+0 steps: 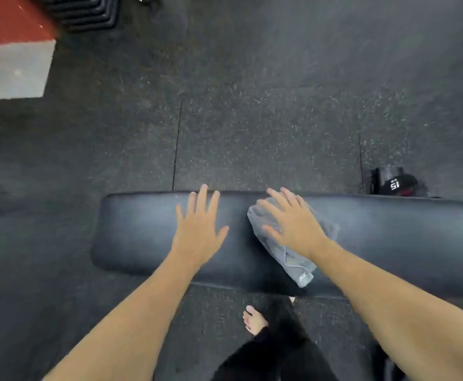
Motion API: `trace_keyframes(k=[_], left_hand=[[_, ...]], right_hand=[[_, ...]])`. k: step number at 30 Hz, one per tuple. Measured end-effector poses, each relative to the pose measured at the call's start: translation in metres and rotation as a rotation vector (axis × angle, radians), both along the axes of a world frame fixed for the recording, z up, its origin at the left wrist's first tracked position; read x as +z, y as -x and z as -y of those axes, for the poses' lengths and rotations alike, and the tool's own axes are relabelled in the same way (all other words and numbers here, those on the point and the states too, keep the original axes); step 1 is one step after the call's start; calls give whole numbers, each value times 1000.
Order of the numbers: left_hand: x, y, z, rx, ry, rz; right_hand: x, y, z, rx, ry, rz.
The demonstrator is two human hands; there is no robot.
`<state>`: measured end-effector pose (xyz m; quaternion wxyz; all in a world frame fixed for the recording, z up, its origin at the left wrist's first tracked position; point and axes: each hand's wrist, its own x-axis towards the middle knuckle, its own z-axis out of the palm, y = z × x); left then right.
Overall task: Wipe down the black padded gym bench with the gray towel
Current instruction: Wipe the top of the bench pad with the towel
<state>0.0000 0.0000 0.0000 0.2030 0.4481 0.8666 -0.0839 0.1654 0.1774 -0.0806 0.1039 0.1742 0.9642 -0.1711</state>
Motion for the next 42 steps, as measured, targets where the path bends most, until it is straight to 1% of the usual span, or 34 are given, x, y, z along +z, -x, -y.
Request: trace_keyframes(k=[2,4,7,9,11,14,17,19,21,23,24,27,29,32,35,38,40,42], left_hand=[[-52,6,-7,13,158,77],[-103,22,-3,46,307,146],[-170,26,1,71,485,275],[-199,21,7,77,476,298],[-215,21,12,96,427,303],[-213,24,15,116,370,349],[-215,26,16,98,393,349],[-214,27,16,122,402,356],[-214,27,17,124,390,367],[-212,26,18,110,364,380],[-211,26,18,111,348,386],[-209,27,19,108,321,405],[-209,28,20,104,313,416],[-207,29,24,89,289,439],[-205,35,29,54,221,467],[-199,65,62,-10,79,435],[-190,104,103,77,40,346],[-179,151,149,229,115,265]], right_hand=[[-55,-7,-3,59,-40,118],[-107,-24,0,99,-60,190],[-160,-41,7,67,-88,105],[-174,-41,14,45,-125,44],[-177,-29,19,3,-149,-17],[-176,21,38,-108,-132,-48],[-181,87,64,-207,-125,-74],[-180,115,75,-259,-110,-66],[-181,113,76,-248,-112,-71],[-184,97,67,-232,-107,-116],[-184,87,61,-260,-116,-127],[-185,56,50,-489,-147,-102],[-183,38,51,-657,-130,-60],[-179,26,75,-791,-93,2],[-177,25,120,-800,-64,44],[-175,33,172,-737,-48,54],[-172,44,206,-648,-43,58],[-169,57,240,-517,-38,67]])
